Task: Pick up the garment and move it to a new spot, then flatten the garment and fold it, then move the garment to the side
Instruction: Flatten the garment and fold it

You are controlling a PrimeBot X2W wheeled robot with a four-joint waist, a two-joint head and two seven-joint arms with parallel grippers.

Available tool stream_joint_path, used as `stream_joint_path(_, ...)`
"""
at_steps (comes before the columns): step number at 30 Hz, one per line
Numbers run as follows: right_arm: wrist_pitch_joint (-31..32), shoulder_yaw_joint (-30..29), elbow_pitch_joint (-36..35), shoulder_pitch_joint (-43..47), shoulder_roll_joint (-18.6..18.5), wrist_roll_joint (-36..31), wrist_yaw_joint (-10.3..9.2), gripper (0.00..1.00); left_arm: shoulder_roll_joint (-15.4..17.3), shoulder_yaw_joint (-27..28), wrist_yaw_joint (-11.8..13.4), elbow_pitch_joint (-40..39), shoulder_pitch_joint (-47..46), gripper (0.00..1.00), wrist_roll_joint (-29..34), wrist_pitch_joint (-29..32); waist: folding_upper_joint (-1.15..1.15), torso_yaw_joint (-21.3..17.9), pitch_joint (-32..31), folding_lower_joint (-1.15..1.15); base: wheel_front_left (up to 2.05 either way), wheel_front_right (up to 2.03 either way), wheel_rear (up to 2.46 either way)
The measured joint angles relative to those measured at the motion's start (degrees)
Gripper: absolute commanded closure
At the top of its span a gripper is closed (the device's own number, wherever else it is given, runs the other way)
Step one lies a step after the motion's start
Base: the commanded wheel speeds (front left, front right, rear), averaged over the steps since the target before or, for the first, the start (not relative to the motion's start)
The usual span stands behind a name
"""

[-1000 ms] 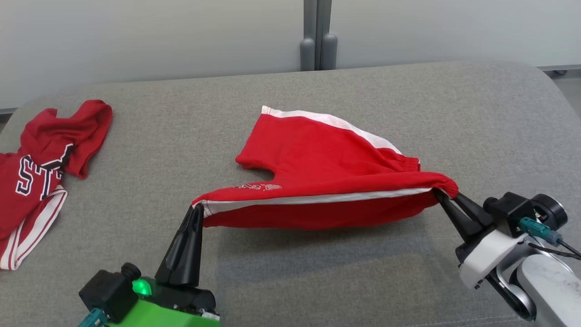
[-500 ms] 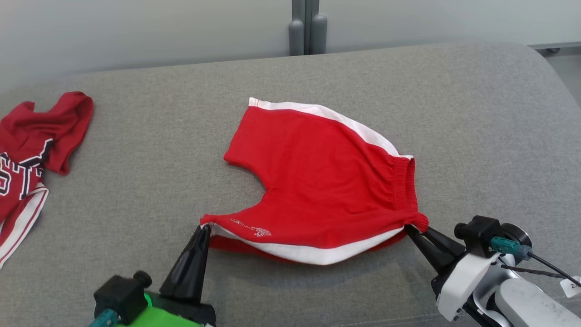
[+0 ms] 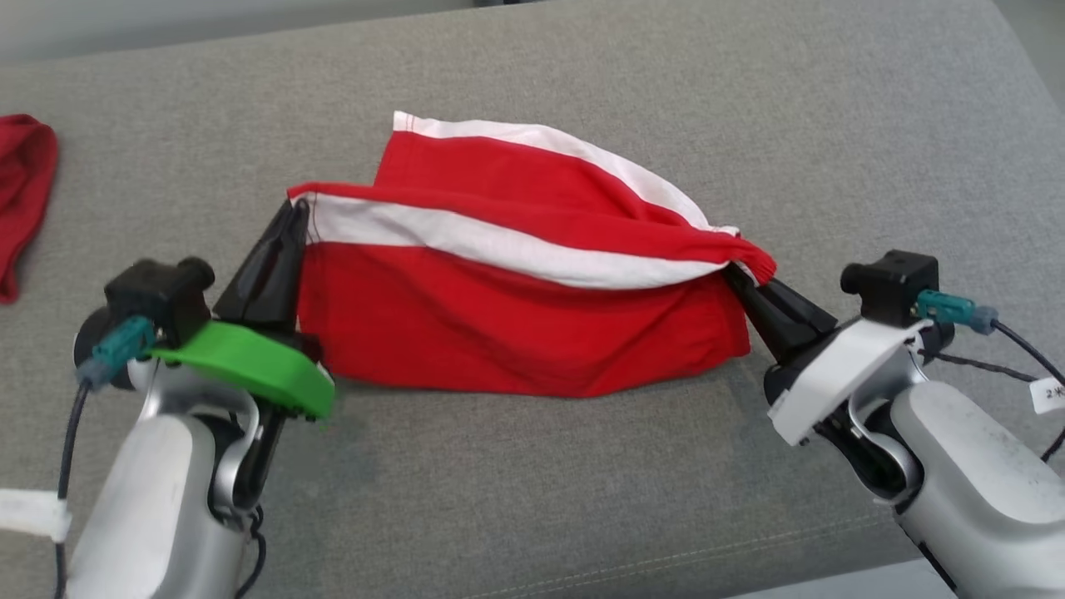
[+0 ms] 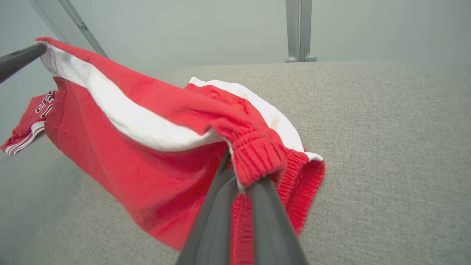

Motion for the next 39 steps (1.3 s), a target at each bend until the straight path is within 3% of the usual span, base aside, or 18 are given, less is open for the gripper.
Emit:
stream_joint_path(10,2.1,0.4,4.7,-7.9,6.3,4.0,0.0,1.0,0.2,0.2,2.3,10.3,-16.1,1.0,3.4,5.4,0.0,-5.2,6.8,0.0,0.0,0.0,0.0)
stream_joint_path(20,2.8,2.8,10.8,-17.4,11.6,6.4,0.01,1.0,3.2,1.4,2.8,20.2,-27.6,1.0,6.6,8.0,0.0,-10.9,14.7,0.0,0.0,0.0,0.0)
stream_joint_path(21,2.8,2.9,11.4,-17.8,11.7,6.4,0.01,0.96,3.3,1.4,2.8,21.3,-27.8,1.0,6.7,8.1,0.0,-11.3,15.3,0.0,0.0,0.0,0.0)
stream_joint_path(23,2.3,3.0,12.4,-18.5,12.1,6.8,0.02,0.59,3.1,1.4,3.3,23.1,-28.1,1.0,6.7,8.2,0.0,-12.0,16.3,0.01,0.0,0.0,0.0)
stream_joint_path(24,2.0,3.0,12.9,-18.7,12.3,6.9,0.04,0.17,2.9,1.4,3.4,23.8,-28.5,0.87,6.7,8.2,0.0,-12.3,16.7,0.0,0.0,0.0,0.0)
stream_joint_path(25,1.6,2.9,13.3,-18.9,12.4,6.9,0.09,0.0,2.7,1.4,4.0,24.4,-29.0,0.76,6.8,7.8,0.0,-12.5,17.1,0.0,0.0,0.0,0.0)
stream_joint_path(26,1.5,3.0,13.7,-19.1,12.4,6.9,0.09,0.0,2.6,1.4,4.0,25.2,-29.6,0.31,7.2,7.4,0.0,-12.7,17.4,0.0,0.0,0.0,0.0)
stream_joint_path(27,1.3,3.1,14.1,-19.3,12.3,6.9,0.09,0.0,2.5,1.5,4.2,25.7,-30.3,0.0,7.3,7.3,0.0,-12.8,17.6,0.0,0.0,0.0,0.0)
stream_joint_path(39,-2.2,4.3,18.1,-19.3,8.8,6.7,0.09,0.0,0.1,1.0,3.9,31.6,-32.4,0.0,6.8,3.8,0.0,-11.3,15.0,0.0,0.0,0.0,0.0)
